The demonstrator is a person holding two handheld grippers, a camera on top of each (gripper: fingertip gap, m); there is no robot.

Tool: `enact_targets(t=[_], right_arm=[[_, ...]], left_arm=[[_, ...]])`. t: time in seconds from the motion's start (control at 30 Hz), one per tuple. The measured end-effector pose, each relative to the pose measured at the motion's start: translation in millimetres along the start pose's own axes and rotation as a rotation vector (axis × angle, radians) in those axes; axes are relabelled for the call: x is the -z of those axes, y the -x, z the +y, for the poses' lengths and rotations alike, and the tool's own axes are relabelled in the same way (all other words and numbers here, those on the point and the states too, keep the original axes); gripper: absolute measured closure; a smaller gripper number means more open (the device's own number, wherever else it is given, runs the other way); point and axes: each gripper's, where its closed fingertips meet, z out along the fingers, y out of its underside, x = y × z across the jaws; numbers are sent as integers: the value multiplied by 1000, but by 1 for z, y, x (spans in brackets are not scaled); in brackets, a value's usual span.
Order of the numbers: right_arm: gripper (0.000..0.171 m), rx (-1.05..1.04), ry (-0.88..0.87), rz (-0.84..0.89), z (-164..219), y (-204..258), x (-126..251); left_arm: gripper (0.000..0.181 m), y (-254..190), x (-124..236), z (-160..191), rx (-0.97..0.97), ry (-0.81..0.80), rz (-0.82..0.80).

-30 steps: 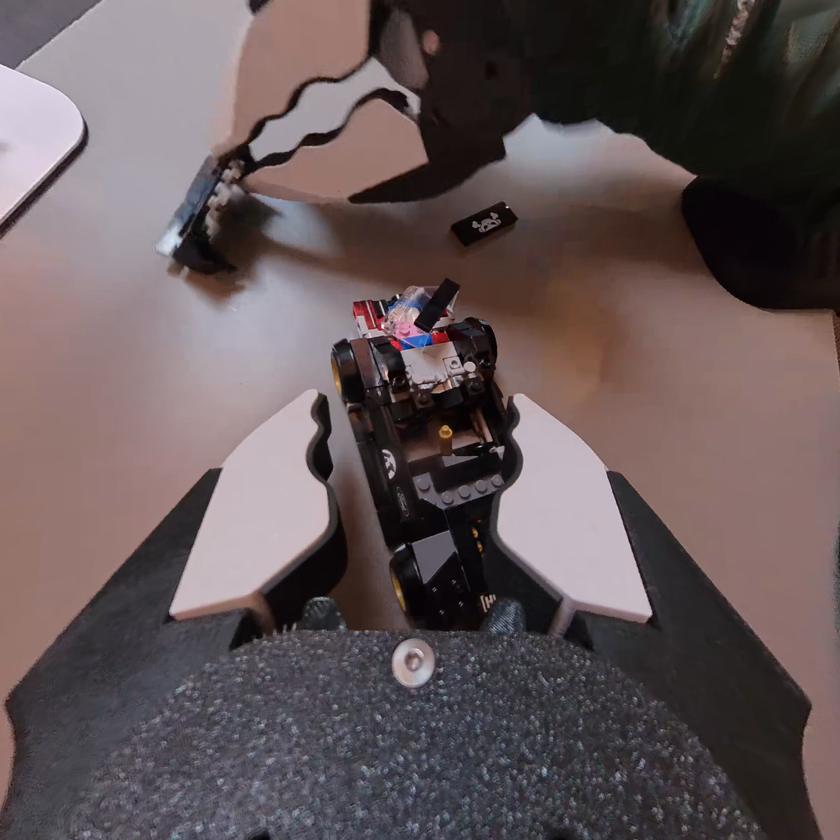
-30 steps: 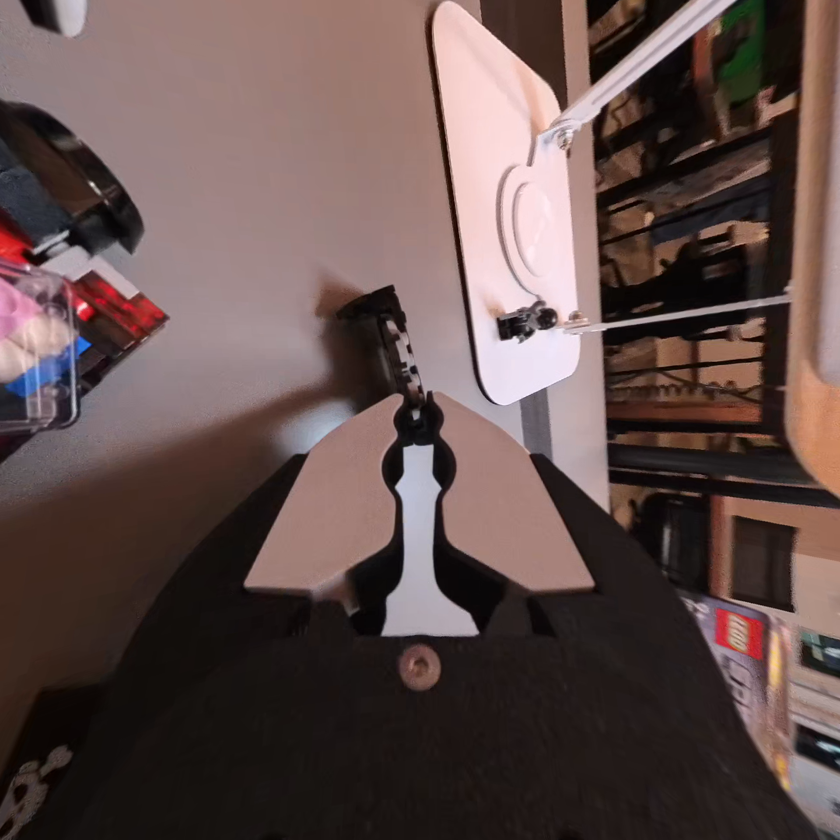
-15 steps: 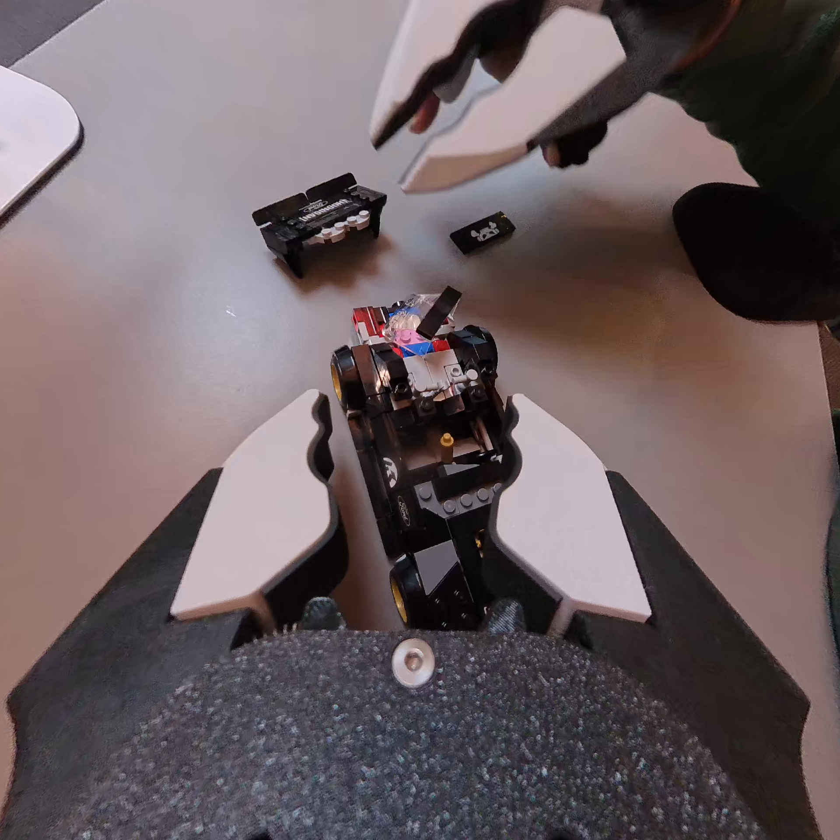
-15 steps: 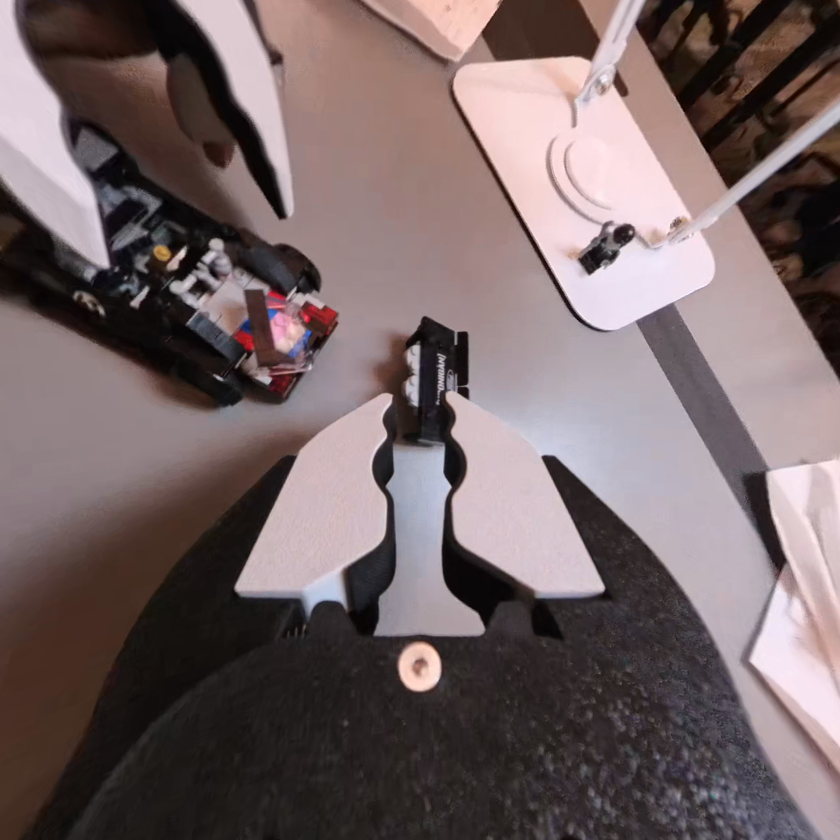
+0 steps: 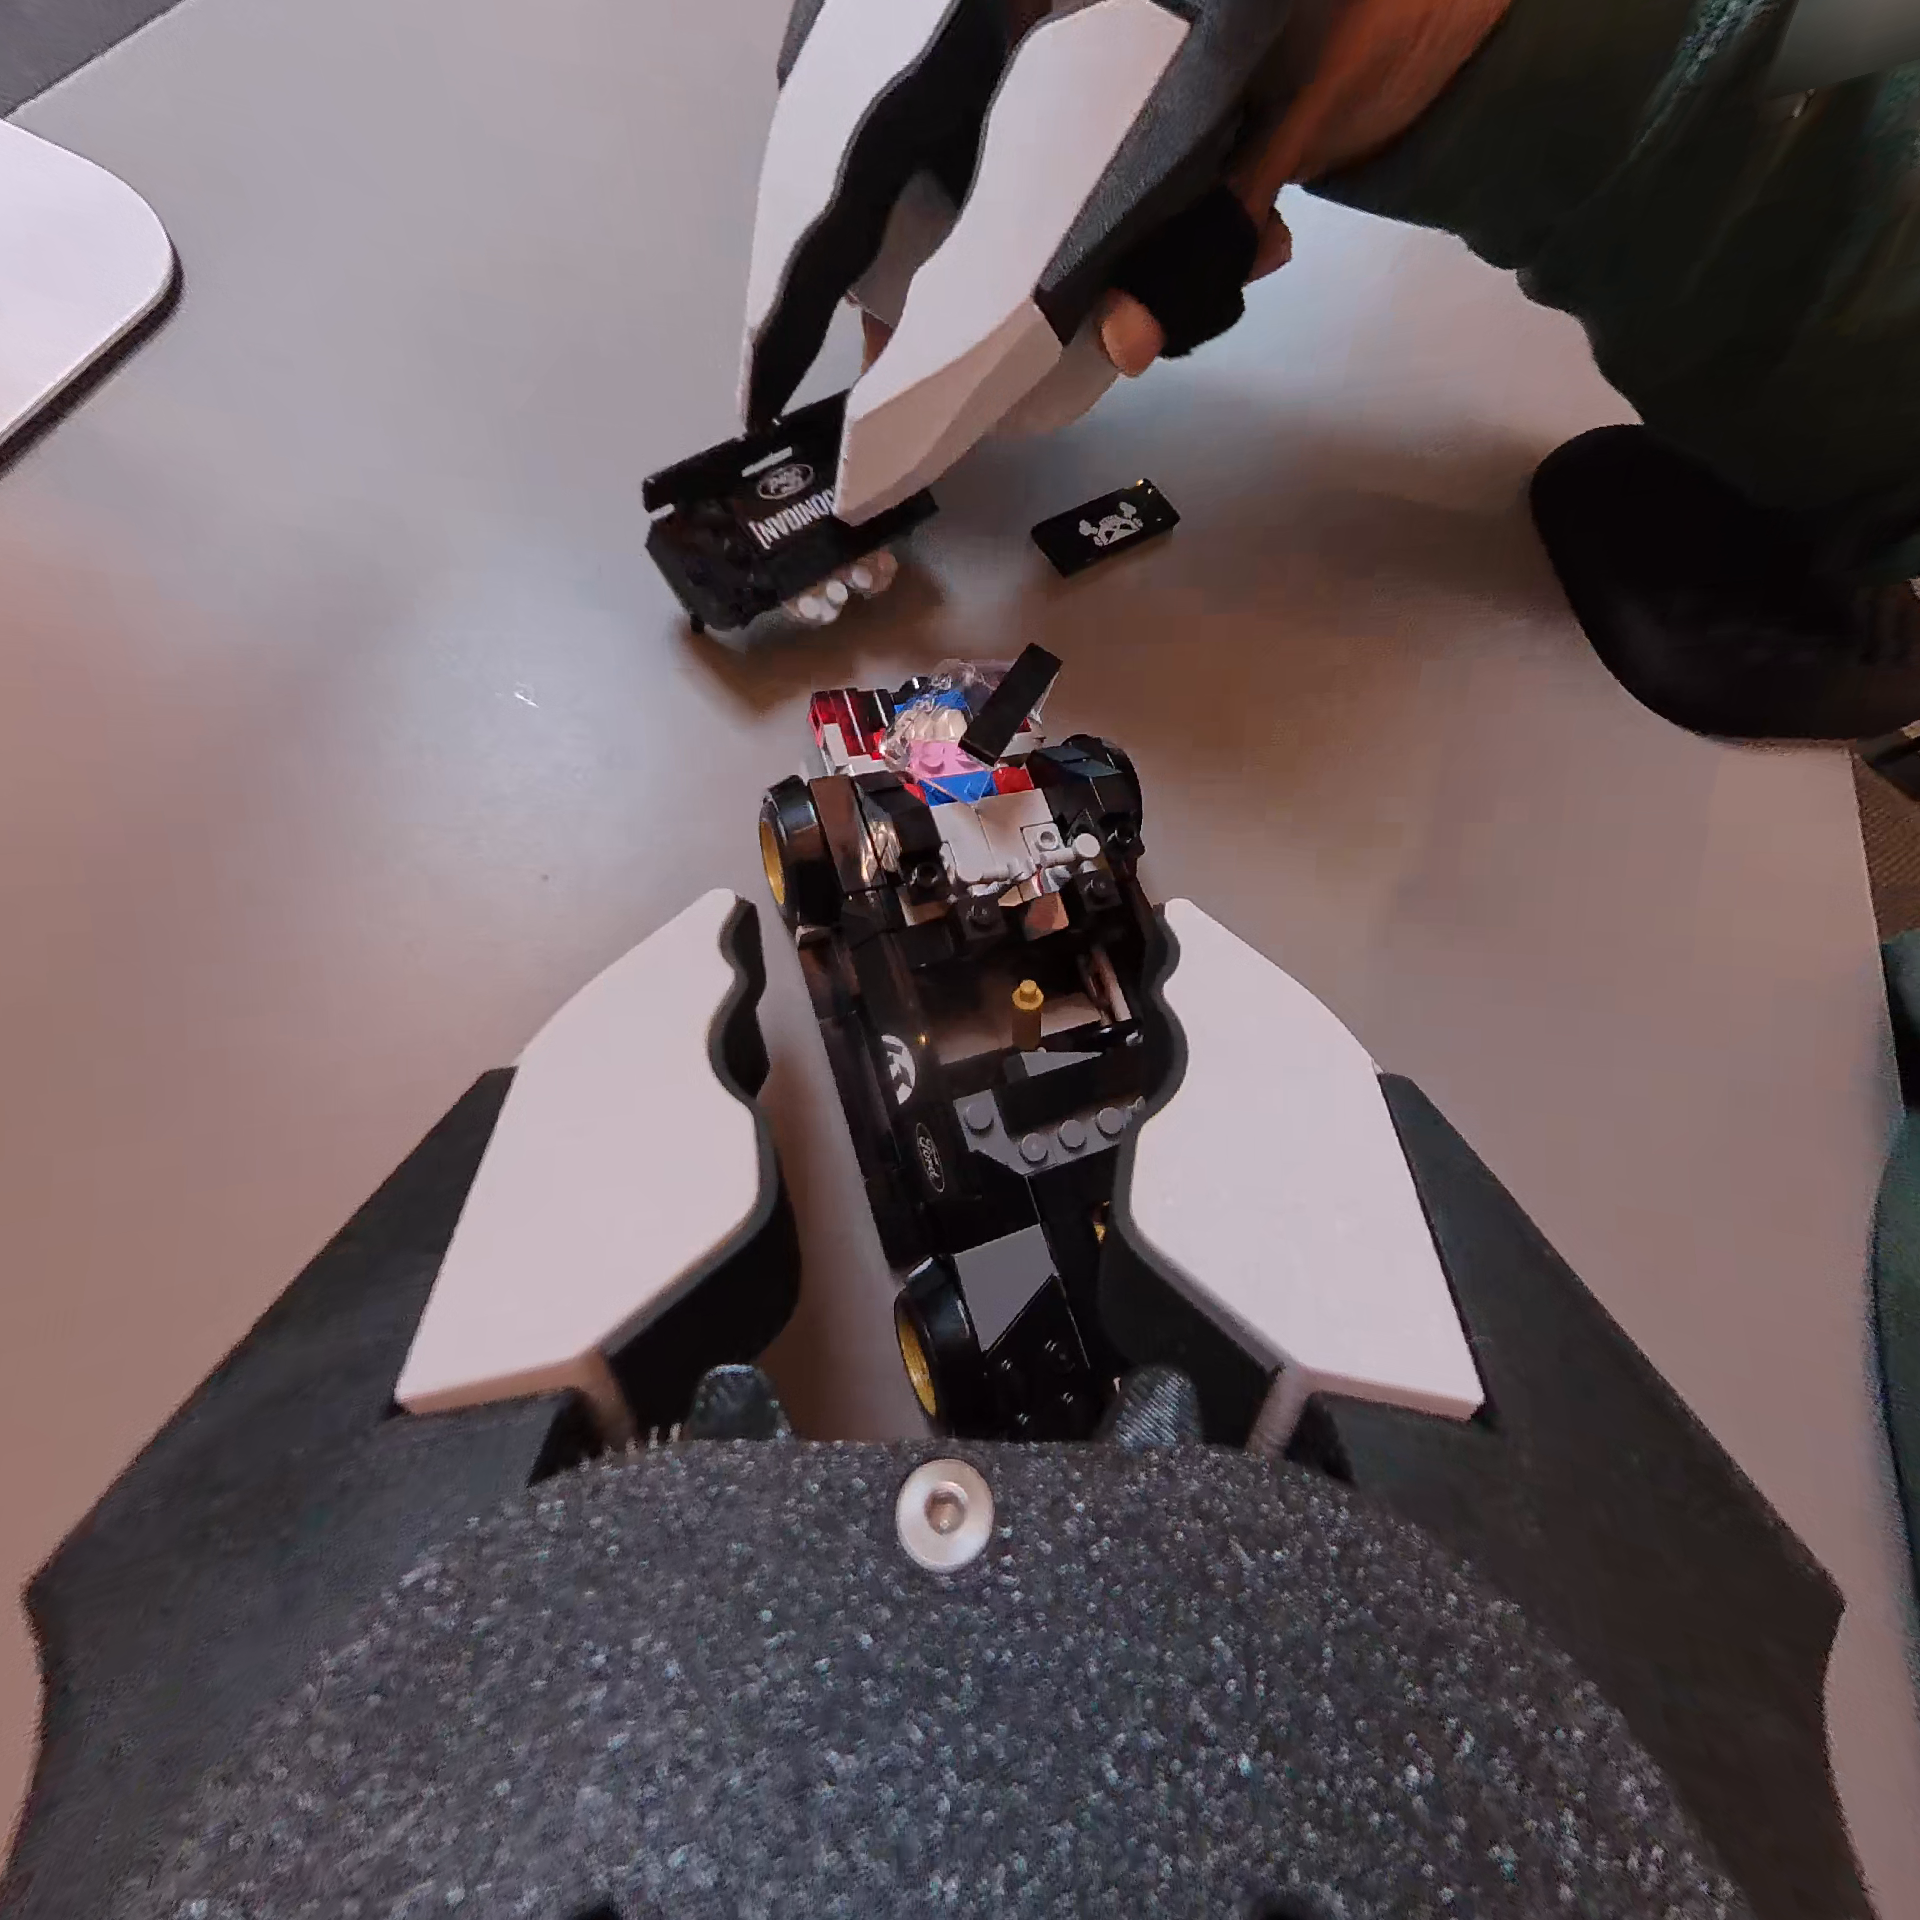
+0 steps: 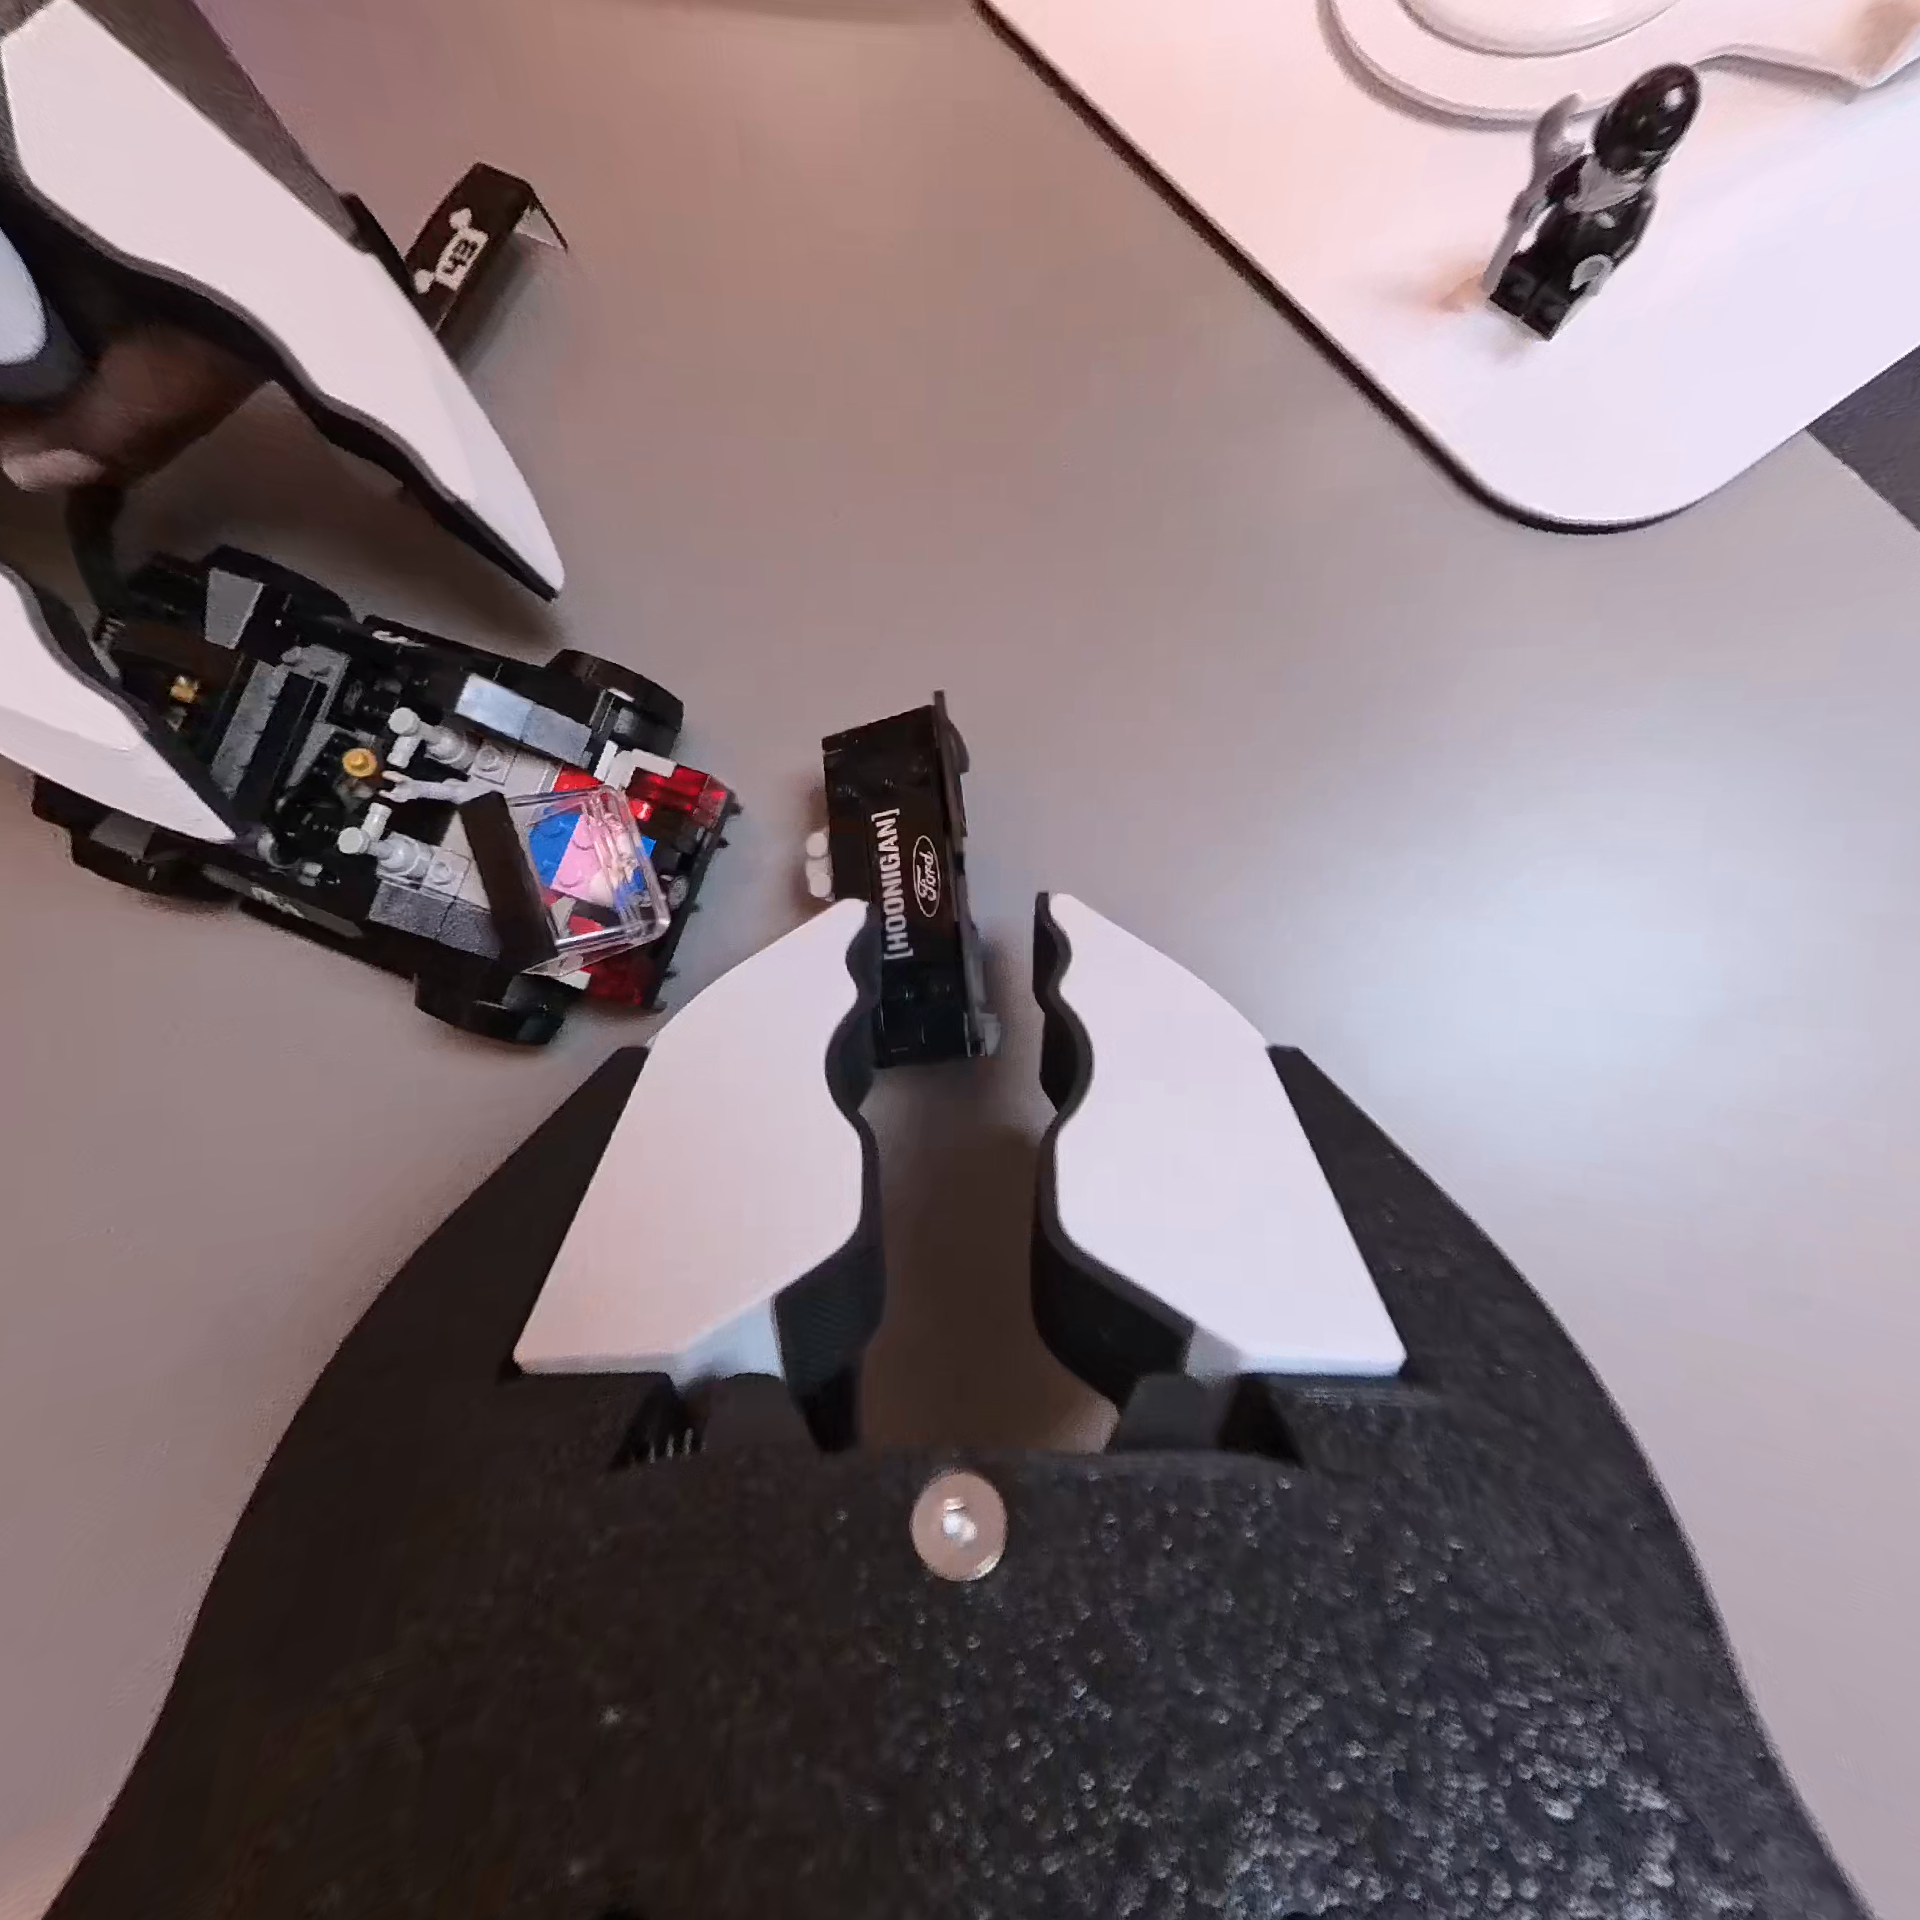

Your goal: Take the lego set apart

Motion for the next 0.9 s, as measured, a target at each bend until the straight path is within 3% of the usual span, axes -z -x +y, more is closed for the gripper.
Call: enact_targets(t=[0.33, 0.67, 0.9], right_arm=[[158, -49, -10, 56, 2, 2, 0], [159, -91, -36, 82, 3, -4, 7], [160, -92, -104, 92, 3, -45, 37]], left_arm=[[111, -4, 3, -1, -31, 9, -9], [111, -7, 2, 0, -47, 13, -8], [111, -9, 2, -1, -48, 7, -6]])
